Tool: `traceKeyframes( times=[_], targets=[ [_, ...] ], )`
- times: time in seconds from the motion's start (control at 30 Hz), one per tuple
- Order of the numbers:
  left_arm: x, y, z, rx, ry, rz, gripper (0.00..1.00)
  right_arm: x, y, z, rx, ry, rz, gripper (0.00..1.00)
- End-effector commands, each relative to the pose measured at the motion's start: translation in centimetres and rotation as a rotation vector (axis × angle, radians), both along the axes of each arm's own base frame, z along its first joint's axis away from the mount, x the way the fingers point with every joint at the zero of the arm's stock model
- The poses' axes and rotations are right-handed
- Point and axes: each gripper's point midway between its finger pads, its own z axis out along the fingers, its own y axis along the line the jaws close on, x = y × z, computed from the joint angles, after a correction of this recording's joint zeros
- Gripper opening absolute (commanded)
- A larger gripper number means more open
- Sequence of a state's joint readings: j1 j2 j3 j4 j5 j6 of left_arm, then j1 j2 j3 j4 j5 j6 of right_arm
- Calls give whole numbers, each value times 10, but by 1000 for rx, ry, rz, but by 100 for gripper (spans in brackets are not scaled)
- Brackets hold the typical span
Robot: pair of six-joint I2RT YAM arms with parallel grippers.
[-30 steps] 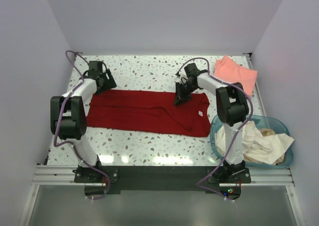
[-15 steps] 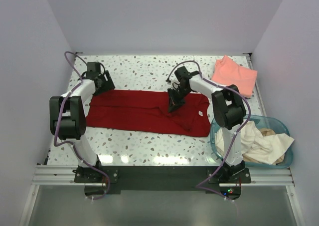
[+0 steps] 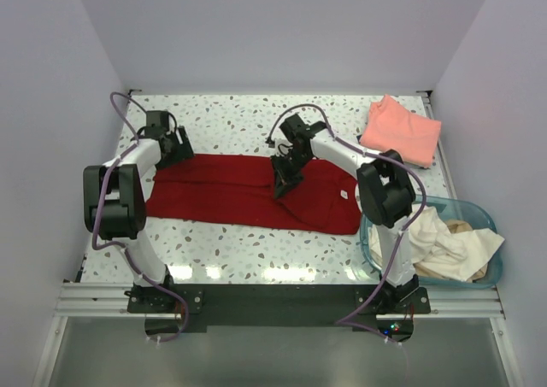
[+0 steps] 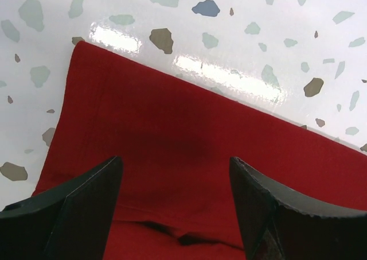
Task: Fold and stack the t-shirts
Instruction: Fold the tshirt
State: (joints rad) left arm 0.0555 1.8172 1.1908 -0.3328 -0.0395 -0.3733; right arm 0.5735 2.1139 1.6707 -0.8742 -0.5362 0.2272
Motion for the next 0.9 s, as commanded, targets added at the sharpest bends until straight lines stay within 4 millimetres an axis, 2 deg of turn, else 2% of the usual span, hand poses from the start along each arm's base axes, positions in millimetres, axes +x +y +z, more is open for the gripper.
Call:
traceKeyframes(
  times=[0.0, 0.13, 0.23, 0.33, 0.37, 0.4, 0.5, 0.57, 0.6, 0.67, 0.7, 0.77, 0.8, 0.87],
  targets=[
    [2, 5, 16, 6, -48, -20, 80, -3, 13, 19, 11, -15, 23, 6],
    [2, 6, 13, -6, -46, -15, 80, -7, 20, 26, 21, -15, 59, 8],
    [4, 5, 13, -6, -49, -17, 80, -11, 25, 28, 40, 7, 84, 22],
    [5, 6, 13, 3, -47, -22, 80, -16, 33, 31, 71, 32, 120, 53],
    [5, 6, 14, 5, -45, -23, 80, -16, 33, 33, 74, 30, 127, 59],
    [7, 6, 15, 7, -48, -24, 80, -15, 34, 39, 80, 20, 130, 63],
    [10, 4, 16, 7, -54, -28, 80, 1, 28, 53, 53, -64, 78, 65],
    [14, -3, 17, 1, -61, -39, 80, 25, 9, 52, 1, -100, -41, 65],
    [17, -6, 16, -7, -63, -43, 80, 44, -9, 51, -16, -121, -118, 64],
    [21, -9, 15, -25, -69, -28, 80, 65, -43, 49, -98, -173, -237, 63],
    [24, -13, 11, -47, -64, -36, 81, 80, -67, 49, -126, -177, -325, 63],
    [28, -15, 8, -66, -62, -26, 81, 94, -97, 49, -174, -199, -413, 60],
    [31, -14, 5, -70, -57, -23, 81, 107, -122, 48, -217, -221, -475, 59],
    [36, -13, 6, -76, -62, -15, 81, 116, -146, 48, -261, -242, -529, 57]
  ],
)
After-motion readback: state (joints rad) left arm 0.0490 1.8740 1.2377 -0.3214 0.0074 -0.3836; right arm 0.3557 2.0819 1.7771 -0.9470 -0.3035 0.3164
